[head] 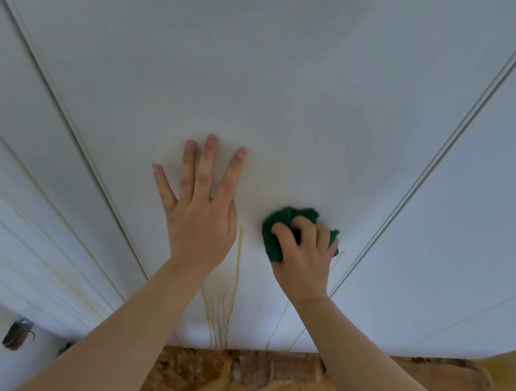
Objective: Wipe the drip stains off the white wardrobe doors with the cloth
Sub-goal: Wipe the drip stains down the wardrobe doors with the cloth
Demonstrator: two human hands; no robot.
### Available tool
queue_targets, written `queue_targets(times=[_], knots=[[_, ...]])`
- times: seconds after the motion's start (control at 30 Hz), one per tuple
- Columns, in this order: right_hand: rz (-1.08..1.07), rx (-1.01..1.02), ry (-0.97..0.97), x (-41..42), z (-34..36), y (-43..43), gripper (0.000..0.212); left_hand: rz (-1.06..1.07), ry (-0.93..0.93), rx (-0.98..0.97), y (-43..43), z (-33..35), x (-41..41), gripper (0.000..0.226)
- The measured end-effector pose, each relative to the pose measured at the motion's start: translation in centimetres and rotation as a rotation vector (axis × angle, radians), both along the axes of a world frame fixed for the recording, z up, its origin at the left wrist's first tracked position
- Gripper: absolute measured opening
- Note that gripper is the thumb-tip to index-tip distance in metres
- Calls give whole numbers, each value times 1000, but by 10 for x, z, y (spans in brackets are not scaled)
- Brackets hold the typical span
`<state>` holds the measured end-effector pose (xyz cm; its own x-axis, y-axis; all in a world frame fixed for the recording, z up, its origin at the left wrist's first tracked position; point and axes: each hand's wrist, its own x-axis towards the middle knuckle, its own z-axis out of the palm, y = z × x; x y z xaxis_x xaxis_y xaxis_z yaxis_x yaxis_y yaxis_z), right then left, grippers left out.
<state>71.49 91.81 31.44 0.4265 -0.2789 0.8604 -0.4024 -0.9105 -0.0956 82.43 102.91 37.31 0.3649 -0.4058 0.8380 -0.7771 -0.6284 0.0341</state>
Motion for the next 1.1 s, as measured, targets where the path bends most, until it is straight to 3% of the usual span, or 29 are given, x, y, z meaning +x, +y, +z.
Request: queue_targets(times=[0.07, 0.13, 0.27, 0.37, 0.5, 0.57, 0.63, 0.7, 0.77, 0.87, 0.97, 1.1], knots=[[-27, 155, 235, -24, -38, 1, 50, -3, 34, -11, 8, -1, 3, 62], [-92, 376, 295, -38, -46, 3, 46, 2, 60, -15, 15, -7, 2, 62], [32, 785, 172, -36, -18, 12, 35, -30, 108, -42, 24, -23, -7, 60], [209, 1140, 38, -26, 7, 31, 28, -163, 244, -86, 32, -31, -20, 48], [418, 1504, -110, -6, 38, 60, 17, -378, 764, -82, 45, -29, -41, 46], [554, 1640, -139, 5, 53, 72, 5, -438, 1058, -239, 47, -24, -49, 42], [671, 1739, -99, 13, 61, 83, 18, -543, 1396, -504, 51, -12, -54, 26], [732, 1790, -12, 17, 62, 89, 34, -588, 1619, -712, 55, -3, -51, 28], [764, 1828, 90, 18, 64, 93, 39, -563, 1694, -804, 62, 1, -47, 39], [825, 1772, 220, 18, 67, 97, 38, -478, 1595, -878, 71, 1, -45, 38], [742, 1453, 318, 15, 70, 98, 38, -282, 1384, -993, 77, -3, -42, 36], [403, 1319, 118, -3, 56, 81, 31, -99, 1279, -1142, 73, -9, -28, 48]])
